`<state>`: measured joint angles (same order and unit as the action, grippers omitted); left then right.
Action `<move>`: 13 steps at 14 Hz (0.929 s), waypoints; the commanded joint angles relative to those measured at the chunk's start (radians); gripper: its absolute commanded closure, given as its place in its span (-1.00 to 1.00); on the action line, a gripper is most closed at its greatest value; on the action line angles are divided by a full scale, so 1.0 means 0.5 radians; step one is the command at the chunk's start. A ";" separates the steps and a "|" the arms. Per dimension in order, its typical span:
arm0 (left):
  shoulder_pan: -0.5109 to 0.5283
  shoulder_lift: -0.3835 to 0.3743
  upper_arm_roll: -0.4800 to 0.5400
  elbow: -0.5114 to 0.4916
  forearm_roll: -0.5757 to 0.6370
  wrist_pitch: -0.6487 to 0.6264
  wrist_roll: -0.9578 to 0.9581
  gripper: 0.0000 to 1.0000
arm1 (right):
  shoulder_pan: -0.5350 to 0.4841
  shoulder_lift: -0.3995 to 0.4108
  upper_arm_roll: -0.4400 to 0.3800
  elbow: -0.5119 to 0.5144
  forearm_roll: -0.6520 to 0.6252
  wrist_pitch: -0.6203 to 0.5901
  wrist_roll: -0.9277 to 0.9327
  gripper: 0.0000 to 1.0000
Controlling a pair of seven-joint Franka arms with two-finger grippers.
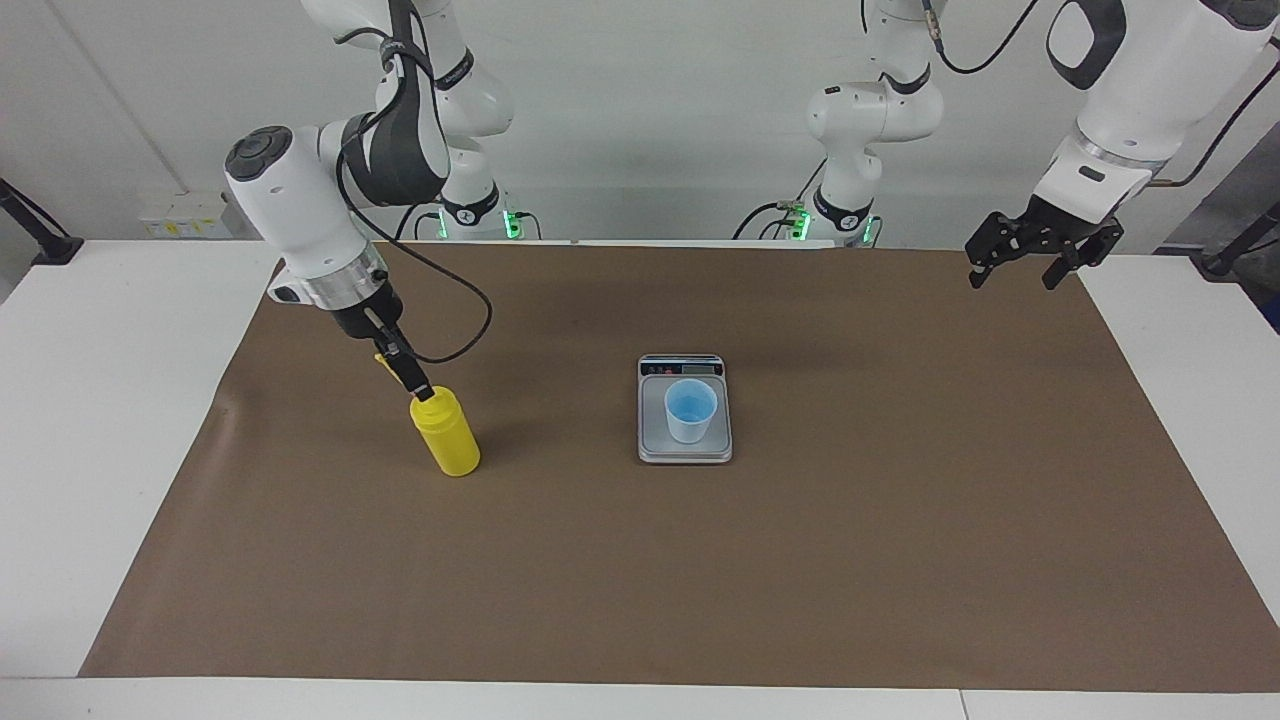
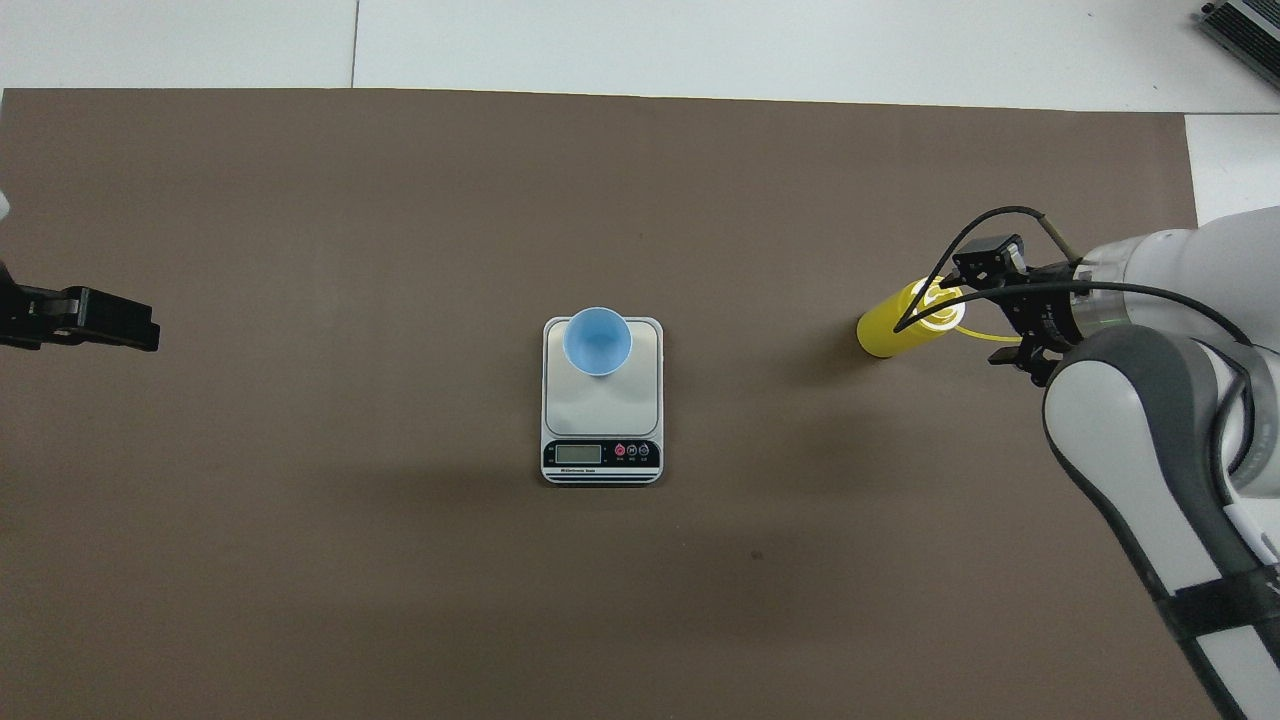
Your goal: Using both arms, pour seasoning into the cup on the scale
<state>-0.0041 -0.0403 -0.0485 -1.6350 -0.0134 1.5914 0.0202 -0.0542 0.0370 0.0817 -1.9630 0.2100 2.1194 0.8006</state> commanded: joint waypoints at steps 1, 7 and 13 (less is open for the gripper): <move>0.014 -0.060 -0.007 -0.065 -0.001 -0.001 -0.019 -1.00 | 0.007 -0.065 0.014 -0.014 -0.067 -0.008 -0.241 -1.00; 0.014 -0.060 -0.004 -0.065 -0.001 -0.001 -0.019 -1.00 | 0.078 -0.053 0.030 0.192 -0.383 -0.127 -0.405 -1.00; 0.014 -0.060 -0.007 -0.065 -0.001 -0.001 -0.019 -1.00 | 0.075 0.091 0.033 0.637 -0.469 -0.468 -0.518 -1.00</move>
<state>-0.0041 -0.0403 -0.0485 -1.6350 -0.0134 1.5914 0.0201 -0.0060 0.0303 0.0889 -1.7399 -0.0029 1.9399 0.5616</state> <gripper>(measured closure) 0.000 0.000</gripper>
